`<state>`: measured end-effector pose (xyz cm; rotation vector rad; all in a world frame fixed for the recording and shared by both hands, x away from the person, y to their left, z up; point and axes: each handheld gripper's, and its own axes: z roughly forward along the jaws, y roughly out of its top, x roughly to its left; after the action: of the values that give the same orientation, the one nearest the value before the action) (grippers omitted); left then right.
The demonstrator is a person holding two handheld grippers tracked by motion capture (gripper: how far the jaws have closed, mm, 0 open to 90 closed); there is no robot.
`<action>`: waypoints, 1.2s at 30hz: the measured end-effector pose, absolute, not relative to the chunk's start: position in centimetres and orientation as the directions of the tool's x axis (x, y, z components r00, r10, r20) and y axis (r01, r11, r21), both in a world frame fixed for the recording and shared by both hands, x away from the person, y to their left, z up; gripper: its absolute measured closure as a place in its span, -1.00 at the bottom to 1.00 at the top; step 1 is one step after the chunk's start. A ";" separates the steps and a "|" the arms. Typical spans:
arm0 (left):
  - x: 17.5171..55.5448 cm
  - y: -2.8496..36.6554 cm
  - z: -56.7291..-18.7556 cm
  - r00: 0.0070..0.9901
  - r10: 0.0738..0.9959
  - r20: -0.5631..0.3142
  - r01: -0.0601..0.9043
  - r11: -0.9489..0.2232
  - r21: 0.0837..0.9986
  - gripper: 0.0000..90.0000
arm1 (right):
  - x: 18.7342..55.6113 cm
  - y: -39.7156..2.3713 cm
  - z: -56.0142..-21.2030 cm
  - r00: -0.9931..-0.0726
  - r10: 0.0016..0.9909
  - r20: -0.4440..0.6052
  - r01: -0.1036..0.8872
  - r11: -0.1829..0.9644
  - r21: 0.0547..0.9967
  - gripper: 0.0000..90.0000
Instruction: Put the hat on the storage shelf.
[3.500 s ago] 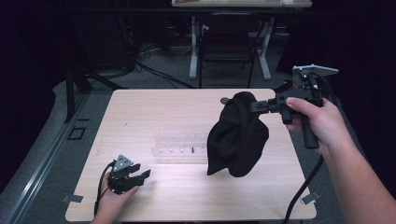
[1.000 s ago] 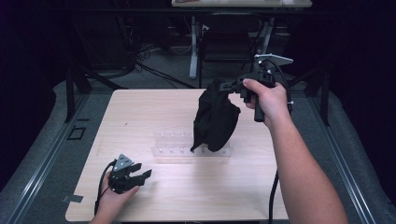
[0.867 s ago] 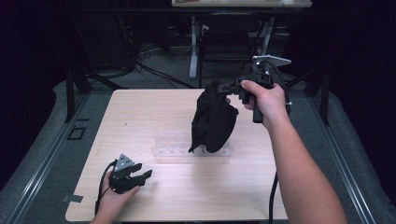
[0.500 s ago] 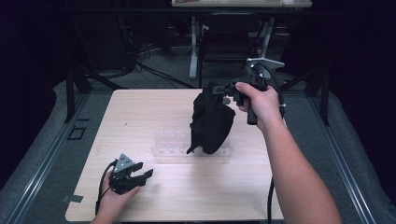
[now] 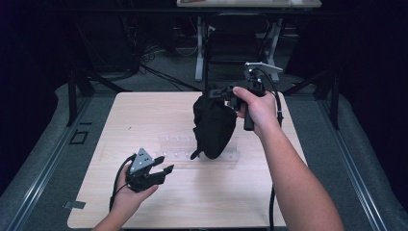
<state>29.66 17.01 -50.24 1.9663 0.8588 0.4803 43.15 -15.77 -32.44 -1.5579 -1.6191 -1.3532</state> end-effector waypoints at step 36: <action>30.7 10.6 -47.8 0.743 0.664 0.082 0.272 -0.412 0.870 0.83 | 43.4 -14.1 -32.7 -0.222 0.410 0.885 0.939 -0.156 0.308 0.88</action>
<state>30.71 10.56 -47.83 2.0009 0.7084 0.5250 43.40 -14.05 -32.67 -1.5341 -1.6111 -1.3726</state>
